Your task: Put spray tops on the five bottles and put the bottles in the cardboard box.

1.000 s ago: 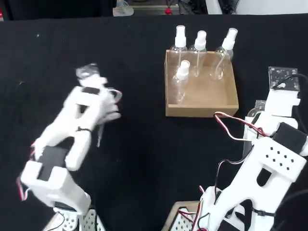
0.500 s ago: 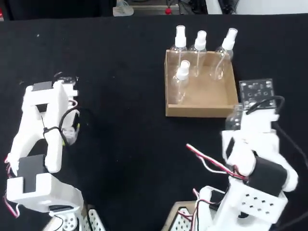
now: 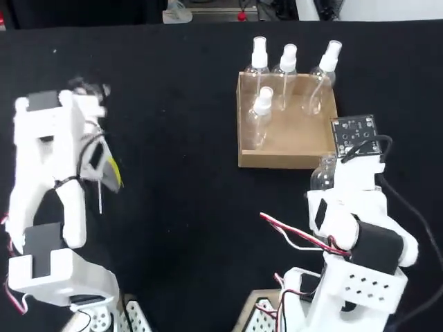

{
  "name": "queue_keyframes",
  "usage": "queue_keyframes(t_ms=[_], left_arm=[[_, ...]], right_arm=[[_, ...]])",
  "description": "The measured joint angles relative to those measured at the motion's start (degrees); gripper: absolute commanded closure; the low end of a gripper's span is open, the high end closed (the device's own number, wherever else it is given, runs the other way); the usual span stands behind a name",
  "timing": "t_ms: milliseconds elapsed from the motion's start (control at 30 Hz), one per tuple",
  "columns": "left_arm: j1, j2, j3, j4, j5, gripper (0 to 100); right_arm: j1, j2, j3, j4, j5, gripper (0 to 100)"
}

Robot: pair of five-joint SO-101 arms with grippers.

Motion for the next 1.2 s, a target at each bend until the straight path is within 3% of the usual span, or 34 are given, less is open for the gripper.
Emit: queue_keyframes(t_ms=[133, 367, 600, 767, 1200], left_arm=[[-0.3, 1.8, -5.1, -1.9, 2.9, 75], [-0.1, 16.6, -15.3, -7.5, 4.0, 75], [-0.1, 35.2, -41.1, 1.1, 4.1, 75], [-1.0, 46.1, -55.9, 2.5, 4.0, 75], [-2.9, 55.9, -58.2, 2.5, 4.0, 75]], right_arm=[[0.0, 0.0, 0.0, 0.0, -0.1, 98.7], [0.0, 0.0, 0.0, 0.0, -0.1, 98.7], [0.0, 0.0, 0.0, 0.0, -0.1, 98.7], [0.0, 0.0, 0.0, 0.0, -0.1, 98.7], [0.0, 0.0, 0.0, 0.0, -0.1, 98.7]])
